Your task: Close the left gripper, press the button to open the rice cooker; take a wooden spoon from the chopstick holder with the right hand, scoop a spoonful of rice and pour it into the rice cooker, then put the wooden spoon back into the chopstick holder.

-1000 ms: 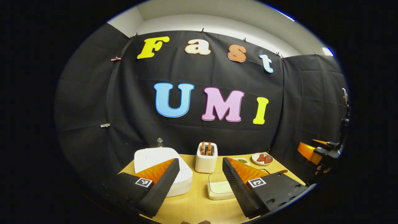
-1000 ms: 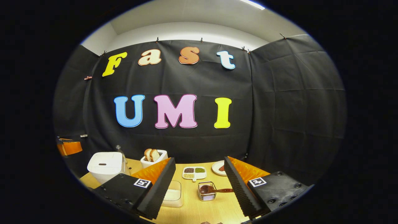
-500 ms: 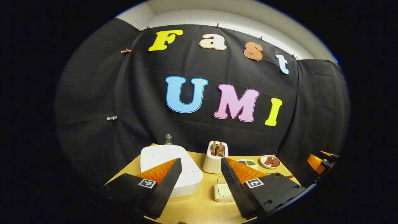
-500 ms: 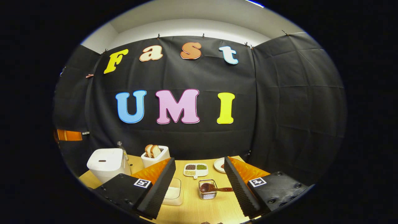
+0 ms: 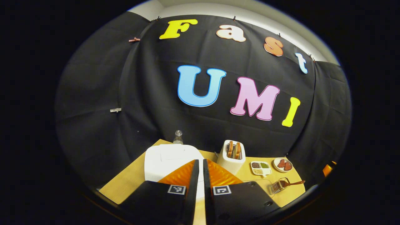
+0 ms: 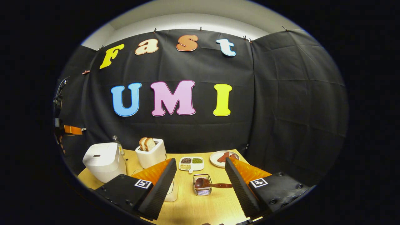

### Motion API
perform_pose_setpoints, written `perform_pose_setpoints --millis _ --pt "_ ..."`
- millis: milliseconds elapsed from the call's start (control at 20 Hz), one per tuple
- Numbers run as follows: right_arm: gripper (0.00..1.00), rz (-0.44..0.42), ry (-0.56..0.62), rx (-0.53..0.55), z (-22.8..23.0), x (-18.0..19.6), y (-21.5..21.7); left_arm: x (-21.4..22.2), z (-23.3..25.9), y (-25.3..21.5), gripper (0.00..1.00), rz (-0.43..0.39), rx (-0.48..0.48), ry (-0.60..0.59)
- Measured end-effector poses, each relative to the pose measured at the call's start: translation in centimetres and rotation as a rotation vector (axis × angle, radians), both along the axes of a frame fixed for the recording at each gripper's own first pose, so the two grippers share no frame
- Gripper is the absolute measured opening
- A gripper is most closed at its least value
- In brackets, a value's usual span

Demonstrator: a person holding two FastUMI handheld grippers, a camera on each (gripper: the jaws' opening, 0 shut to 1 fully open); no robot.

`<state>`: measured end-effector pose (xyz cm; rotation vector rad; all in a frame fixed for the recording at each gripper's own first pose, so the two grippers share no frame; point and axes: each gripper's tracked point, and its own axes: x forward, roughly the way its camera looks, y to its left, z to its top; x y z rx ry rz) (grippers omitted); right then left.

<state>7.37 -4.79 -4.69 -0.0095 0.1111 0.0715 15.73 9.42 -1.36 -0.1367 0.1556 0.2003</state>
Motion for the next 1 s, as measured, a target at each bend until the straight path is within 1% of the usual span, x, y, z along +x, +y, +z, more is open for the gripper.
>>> perform_pose_setpoints --millis 50,100,250,350,400,450,600,700,850,1000 --pt "0.98 -0.003 0.007 -0.003 -0.4 0.1 -0.2 0.7 -0.6 0.7 0.11 0.010 -0.003 0.014" --pt "0.98 -0.007 0.011 -0.006 -0.5 0.1 -0.4 1.6 -1.4 1.4 0.09 0.018 -0.014 0.028" --pt "0.98 -0.018 0.033 -0.003 -1.2 0.1 -0.8 3.4 -4.5 2.4 0.07 0.014 -0.046 0.093" --pt "0.98 -0.024 0.044 0.003 -1.5 0.1 -1.1 4.7 -6.2 3.2 0.06 0.017 -0.057 0.129" --pt "0.98 -0.030 0.046 0.004 -1.5 0.1 -1.2 5.3 -7.0 3.4 0.09 0.009 -0.065 0.145" --pt "0.98 -0.036 0.050 0.004 -1.7 0.1 -1.3 6.0 -8.1 3.5 0.06 -0.001 -0.068 0.164" --pt "0.98 -0.066 0.062 -0.034 -2.3 0.3 -2.3 7.5 -11.3 4.3 0.06 -0.010 -0.046 0.243" --pt "0.98 -0.064 0.073 -0.033 -2.5 0.2 -2.1 7.8 -12.6 4.2 0.06 -0.017 -0.046 0.278" --pt "0.98 -0.052 0.083 -0.008 -2.7 0.1 -1.5 8.0 -13.2 4.3 0.06 -0.023 0.005 0.303" --pt "0.98 -0.049 0.081 -0.007 -2.7 0.5 -1.4 7.7 -13.3 4.3 0.07 -0.002 -0.011 0.318"
